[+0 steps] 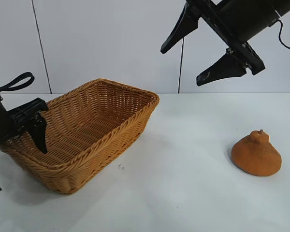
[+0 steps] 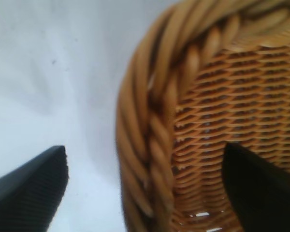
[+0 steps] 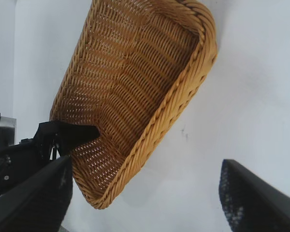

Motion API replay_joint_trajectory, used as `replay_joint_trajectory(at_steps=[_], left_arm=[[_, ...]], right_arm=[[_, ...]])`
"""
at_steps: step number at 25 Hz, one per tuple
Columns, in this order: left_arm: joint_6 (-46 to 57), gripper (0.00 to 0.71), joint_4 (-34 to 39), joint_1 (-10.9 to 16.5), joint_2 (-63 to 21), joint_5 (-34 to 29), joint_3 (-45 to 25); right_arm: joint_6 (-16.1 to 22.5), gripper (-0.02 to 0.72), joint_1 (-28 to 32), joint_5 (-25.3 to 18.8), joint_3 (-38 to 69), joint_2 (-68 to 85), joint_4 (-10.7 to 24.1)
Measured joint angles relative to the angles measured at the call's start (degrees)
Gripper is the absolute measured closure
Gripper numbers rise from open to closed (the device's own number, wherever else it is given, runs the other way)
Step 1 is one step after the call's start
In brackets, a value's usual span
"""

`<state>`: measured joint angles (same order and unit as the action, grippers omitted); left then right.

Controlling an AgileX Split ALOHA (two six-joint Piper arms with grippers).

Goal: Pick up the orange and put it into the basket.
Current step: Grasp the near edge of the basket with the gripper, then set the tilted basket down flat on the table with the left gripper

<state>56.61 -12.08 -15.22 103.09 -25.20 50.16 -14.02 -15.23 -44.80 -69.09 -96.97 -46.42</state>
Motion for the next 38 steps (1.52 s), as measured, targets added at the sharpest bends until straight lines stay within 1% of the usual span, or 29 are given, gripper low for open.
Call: replay_joint_trajectory(at_steps=[2, 3, 5, 8, 9, 10, 12, 14, 19, 21, 26, 31, 35, 38], left_arm=[[-0.18, 0.137, -0.18, 0.00, 0.00, 0.28, 0.00], [-0.18, 0.178, -0.19, 0.00, 0.00, 0.28, 0.00], [-0.20, 0.300, -0.24, 0.00, 0.00, 0.28, 0.00], [-0.20, 0.571, -0.24, 0.00, 0.00, -0.12, 0.00], [0.24, 0.612, -0.76, 0.05, 0.00, -0.17, 0.00], [-0.01, 0.626, -0.99, 0.21, 0.00, -0.25, 0.09], [-1.28, 0.626, -1.72, 0.78, 0.00, -2.20, 1.00], [-4.10, 0.626, -2.98, 2.12, 0.00, -4.89, 2.90], [-17.21, 0.626, -10.81, 6.27, 0.77, -10.27, 10.11], [-21.15, 0.626, -12.33, 7.30, 1.77, -12.60, 13.49], [-28.23, 0.626, -12.22, 7.47, 5.44, -19.76, 21.26], [-37.49, 0.626, -11.77, 7.47, 7.79, -25.65, 26.78], [-43.68, 0.626, -11.71, 7.47, 8.65, -29.50, 28.90], [-46.71, 0.626, -11.57, 7.16, 8.86, -30.29, 29.17]], right_arm=[[0.00, 0.135, 0.00, 0.00, 0.00, 0.00, 0.07], [0.00, 0.135, 0.00, 0.00, 0.00, 0.00, 0.07], [0.00, 0.135, 0.00, -0.02, 0.00, 0.00, 0.07], [0.00, 0.135, 0.00, -0.07, 0.00, 0.00, 0.07], [0.00, 0.135, 0.00, -0.07, 0.00, 0.00, 0.14], [0.00, 0.135, 0.00, -0.12, 0.00, 0.00, 0.14], [0.00, 0.135, 0.00, -0.19, 0.00, 0.00, 0.14], [0.00, 0.135, 0.00, -0.19, 0.00, 0.00, 0.16], [0.00, 0.135, 0.00, -0.19, 0.00, 0.00, 0.21], [0.00, 0.135, 0.00, -0.19, 0.00, 0.00, 0.21], [0.00, 0.135, 0.00, -0.24, 0.00, 0.00, 0.21], [0.00, 0.135, 0.00, -0.24, 0.00, 0.00, 0.21], [0.00, 0.135, 0.00, -0.24, 0.00, 0.00, 0.21], [0.00, 0.135, 0.00, -0.24, 0.00, 0.00, 0.21]])
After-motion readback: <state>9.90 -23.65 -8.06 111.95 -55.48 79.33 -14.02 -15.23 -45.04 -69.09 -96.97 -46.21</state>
